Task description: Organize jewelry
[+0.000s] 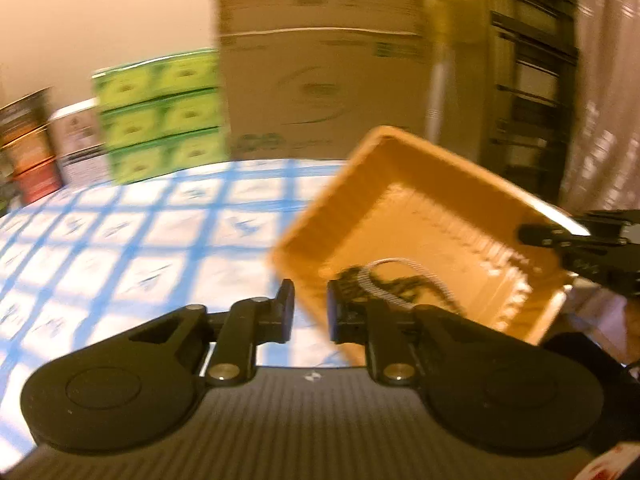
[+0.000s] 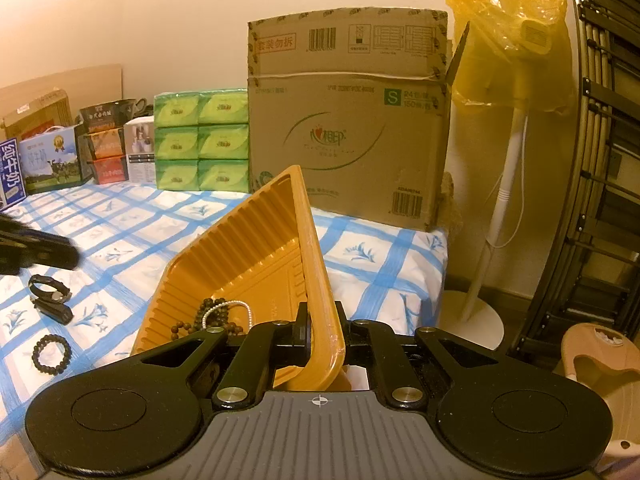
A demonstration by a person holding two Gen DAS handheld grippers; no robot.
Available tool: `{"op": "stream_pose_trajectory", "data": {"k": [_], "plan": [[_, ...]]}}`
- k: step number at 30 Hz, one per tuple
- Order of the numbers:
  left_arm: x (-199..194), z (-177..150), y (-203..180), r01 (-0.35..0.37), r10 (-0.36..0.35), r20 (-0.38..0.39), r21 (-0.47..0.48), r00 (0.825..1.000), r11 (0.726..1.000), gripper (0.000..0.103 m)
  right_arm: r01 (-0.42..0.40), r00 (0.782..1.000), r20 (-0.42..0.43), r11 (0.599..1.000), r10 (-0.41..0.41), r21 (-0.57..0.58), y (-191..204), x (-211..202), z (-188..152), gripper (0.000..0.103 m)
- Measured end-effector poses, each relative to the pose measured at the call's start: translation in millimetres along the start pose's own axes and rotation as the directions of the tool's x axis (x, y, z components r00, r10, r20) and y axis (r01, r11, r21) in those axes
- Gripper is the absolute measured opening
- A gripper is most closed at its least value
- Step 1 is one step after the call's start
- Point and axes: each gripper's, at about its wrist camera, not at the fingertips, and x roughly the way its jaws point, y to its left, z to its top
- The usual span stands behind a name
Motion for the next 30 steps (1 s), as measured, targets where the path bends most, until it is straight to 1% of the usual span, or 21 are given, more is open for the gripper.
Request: {"op": "stream_pose_trajectory", "data": {"k": [2,4,8,11,15,19,28,30], "plan": [[-9.4,-8.4,14.9,-0.053,0.053,0.002,-0.025,0.999,0.998,0.021,0.001,1.0,-0.001,1.0,-0.001,0.0,-0.1,0.0,-0.6,0.008],[-19.7,-19.0,32.5,-0.114,0.114,0.0,-0.062,0.994,0.992,0.028,0.002,1.0,-0.003,1.0,-0.002,0.001,-0.5,0.1,-0.9,0.008],[-34.3,-43.5,65.7,-0.216,0.214,-0.027,-0.135,0.976,0.967,0.03,0.002,1.0,-0.002,1.0,-0.002,0.001,-0.7,0.2,-0.8,0.008],[-41.2,-62.4,83.3,-0.261,0.255,-0.055,-0.191,0.965,0.946,0.031,0.002,1.0,-0.003,1.0,-0.002,0.0,-0.7,0.2,-0.8,0.008],[-39.5,-84.0,92.3,-0.285,0.27,-0.094,-0.247,0.958,0.926,0.031,0.003,1.0,-0.004,1.0,-0.003,-0.005,-1.9,0.9,-1.5,0.008],[-25.0,-97.9,87.2,-0.287,0.259,-0.133,-0.278,0.957,0.917,0.031,0.006,1.0,-0.005,1.0,-0.006,-0.007,-2.6,1.5,-2.2,0.008],[19.1,-106.6,64.1,-0.286,0.249,-0.171,-0.252,0.953,0.924,0.031,0.012,1.0,-0.012,1.0,-0.013,-0.012,-2.4,3.2,-2.4,0.008],[26.0,-107.5,62.8,-0.292,0.253,-0.179,-0.24,0.951,0.926,0.029,0.014,1.0,-0.013,1.0,-0.014,-0.012,-2.4,3.1,-2.5,0.008]]}}
